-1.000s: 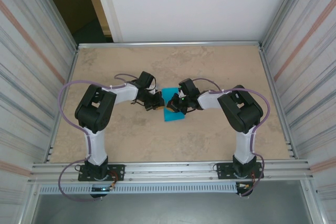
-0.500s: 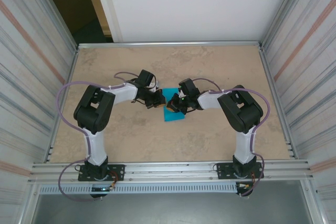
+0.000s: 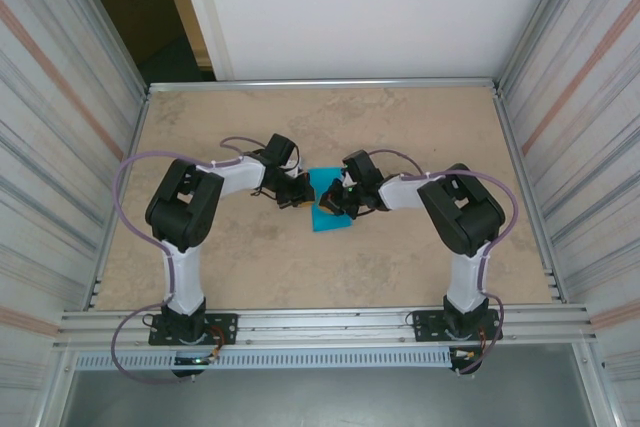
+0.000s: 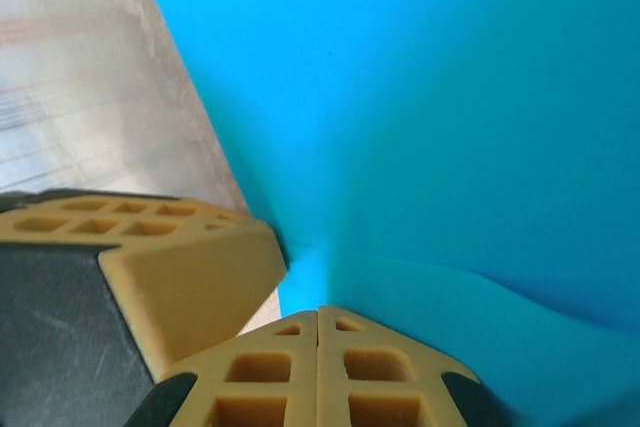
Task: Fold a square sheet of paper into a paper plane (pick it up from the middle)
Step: Fold the triangle a second time at the center of the table.
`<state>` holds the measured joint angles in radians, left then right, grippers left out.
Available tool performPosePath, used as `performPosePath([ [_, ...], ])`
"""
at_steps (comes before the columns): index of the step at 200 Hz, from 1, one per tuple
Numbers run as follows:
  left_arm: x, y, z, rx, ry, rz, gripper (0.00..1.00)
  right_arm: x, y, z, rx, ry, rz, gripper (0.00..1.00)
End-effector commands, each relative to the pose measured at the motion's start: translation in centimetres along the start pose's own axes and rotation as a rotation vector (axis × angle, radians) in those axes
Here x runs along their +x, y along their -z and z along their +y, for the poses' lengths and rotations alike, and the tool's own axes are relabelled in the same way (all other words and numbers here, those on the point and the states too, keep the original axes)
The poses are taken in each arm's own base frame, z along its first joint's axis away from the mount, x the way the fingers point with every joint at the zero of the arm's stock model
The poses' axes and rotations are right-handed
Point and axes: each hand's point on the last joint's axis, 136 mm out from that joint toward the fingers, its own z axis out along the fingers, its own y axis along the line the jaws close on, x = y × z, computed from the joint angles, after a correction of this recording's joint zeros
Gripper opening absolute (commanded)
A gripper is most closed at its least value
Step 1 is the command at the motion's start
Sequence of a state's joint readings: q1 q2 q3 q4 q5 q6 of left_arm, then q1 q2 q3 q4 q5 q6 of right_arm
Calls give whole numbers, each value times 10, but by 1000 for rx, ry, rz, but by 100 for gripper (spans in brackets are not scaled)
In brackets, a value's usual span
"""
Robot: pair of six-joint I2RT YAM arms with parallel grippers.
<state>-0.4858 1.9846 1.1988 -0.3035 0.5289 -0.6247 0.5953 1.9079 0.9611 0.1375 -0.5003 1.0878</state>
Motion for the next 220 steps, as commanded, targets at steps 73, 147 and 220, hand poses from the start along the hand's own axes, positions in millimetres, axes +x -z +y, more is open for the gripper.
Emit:
performPosePath([
  [73,9,-12,23,-91,-11,64,0,-3,6,-18,13,68,26,0],
  [147,-4,-2,3,-50,-54,37,0,4,0,-56,116,21,27,0],
  [220,20,34,-40,144,-35,-9,4,7,-2,-73,166,-15,22,0],
])
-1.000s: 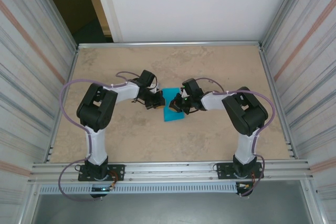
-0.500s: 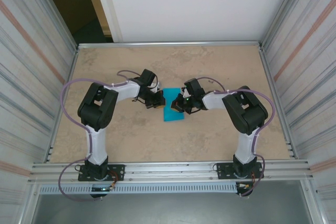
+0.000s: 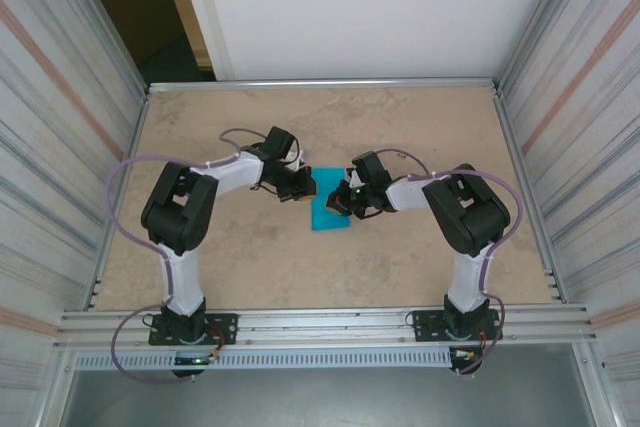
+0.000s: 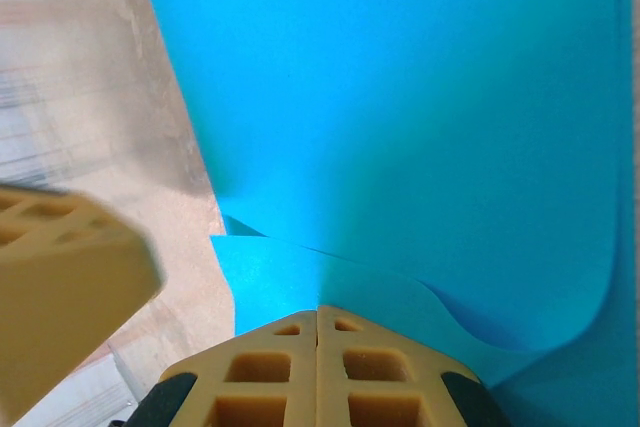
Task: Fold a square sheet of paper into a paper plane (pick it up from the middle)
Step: Fold the triangle a second time at the center of the table.
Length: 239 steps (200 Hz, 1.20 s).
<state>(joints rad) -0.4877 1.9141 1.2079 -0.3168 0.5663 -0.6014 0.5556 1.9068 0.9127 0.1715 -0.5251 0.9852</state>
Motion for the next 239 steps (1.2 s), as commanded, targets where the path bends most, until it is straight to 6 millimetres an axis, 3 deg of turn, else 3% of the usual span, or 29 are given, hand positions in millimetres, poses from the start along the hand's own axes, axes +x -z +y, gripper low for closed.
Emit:
performPosePath([
  [1,21,11,-16,83,27,12,4,16,-7,-55,168,-83,29,0],
  [35,50,3,-17,105,43,79,5,17,-8,-56,169,-88,35,0],
  [69,62,-7,-21,104,25,118,7,17,-8,-56,169,-92,37,0],
  [97,71,-17,-14,71,31,144,8,18,-8,-57,170,-94,38,0],
  [159,78,-29,4,13,48,165,7,17,-7,-58,172,-98,41,0],
  [239,84,-31,15,-23,50,175,7,18,-8,-60,181,-102,45,0],
])
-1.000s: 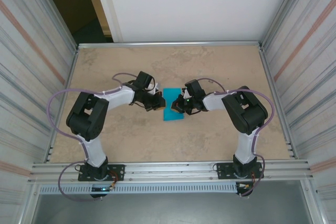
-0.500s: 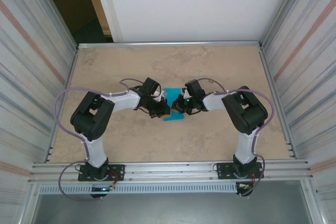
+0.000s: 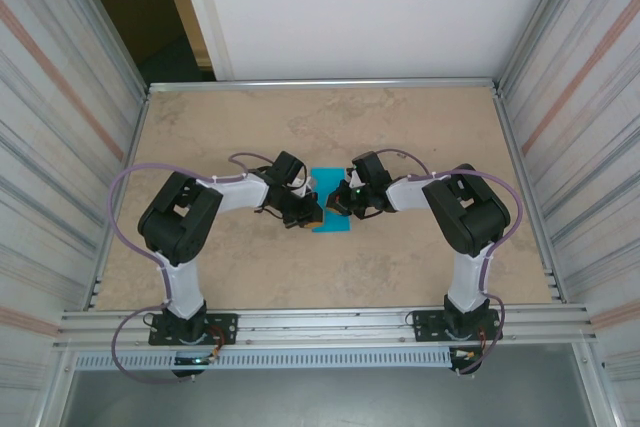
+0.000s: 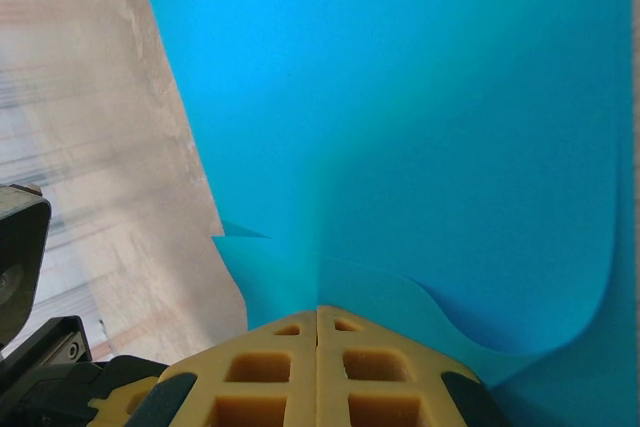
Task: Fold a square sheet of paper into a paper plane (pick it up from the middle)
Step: Fold the triangle a second time at the center of the table.
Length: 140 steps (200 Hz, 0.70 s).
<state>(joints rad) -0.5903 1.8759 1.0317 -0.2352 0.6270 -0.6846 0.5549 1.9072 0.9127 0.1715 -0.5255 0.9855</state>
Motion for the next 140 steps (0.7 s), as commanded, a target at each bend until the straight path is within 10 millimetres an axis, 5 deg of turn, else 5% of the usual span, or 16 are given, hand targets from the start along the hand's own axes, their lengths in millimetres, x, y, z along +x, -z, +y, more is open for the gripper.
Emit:
performPosePath([
  [1,11,-7,16,-46,16,33,7,18,-8,-60,181,-101,45,0],
  [140,17,-7,34,-93,25,42,5,17,-6,-62,190,-102,50,0],
])
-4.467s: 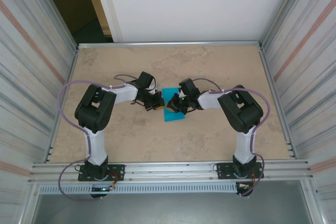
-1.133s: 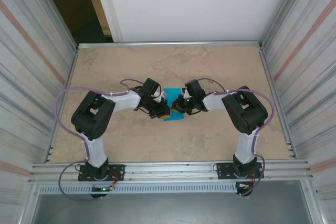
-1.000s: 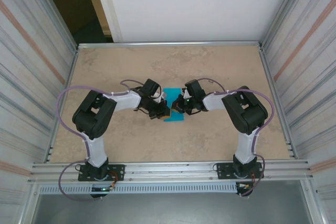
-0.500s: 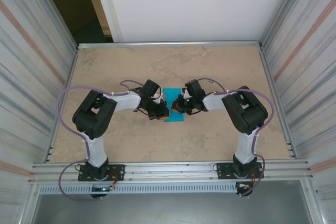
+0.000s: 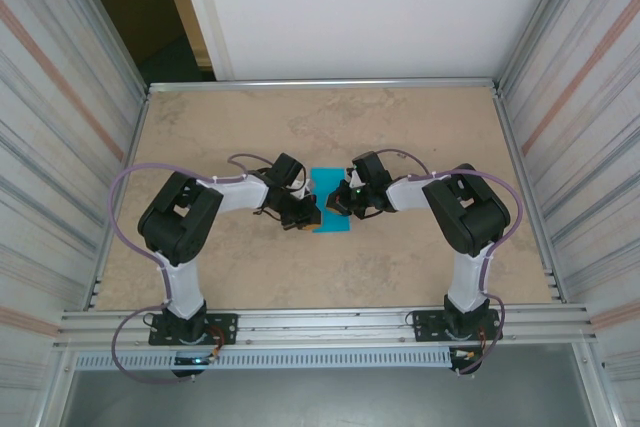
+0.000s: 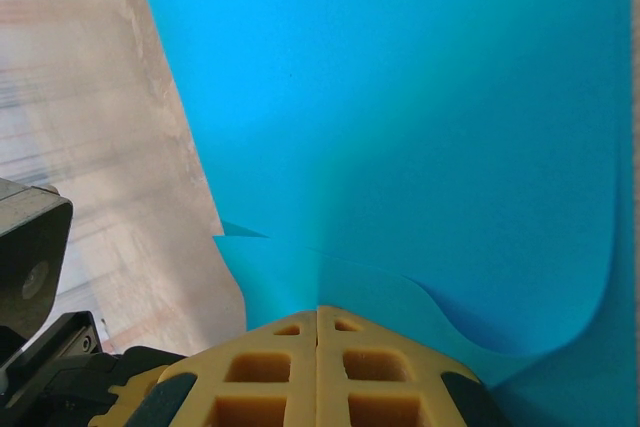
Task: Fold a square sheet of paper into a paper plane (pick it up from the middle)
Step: Fold the triangle a second time at the center of the table.
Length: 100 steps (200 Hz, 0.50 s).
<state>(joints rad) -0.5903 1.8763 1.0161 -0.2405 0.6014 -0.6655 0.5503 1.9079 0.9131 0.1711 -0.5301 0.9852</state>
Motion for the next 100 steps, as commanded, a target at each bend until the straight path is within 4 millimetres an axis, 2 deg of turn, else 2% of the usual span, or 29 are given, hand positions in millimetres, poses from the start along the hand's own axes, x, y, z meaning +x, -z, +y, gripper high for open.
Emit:
performPosePath([
  [1,15,-6,24,-63,31,46,5,18,-7,-61,190,-97,48,0],
  [58,36,-4,45,-61,62,80,4,19,-6,-67,205,-102,52,0],
  [100,50,12,54,-8,112,57,4,21,-5,-72,209,-105,54,0],
])
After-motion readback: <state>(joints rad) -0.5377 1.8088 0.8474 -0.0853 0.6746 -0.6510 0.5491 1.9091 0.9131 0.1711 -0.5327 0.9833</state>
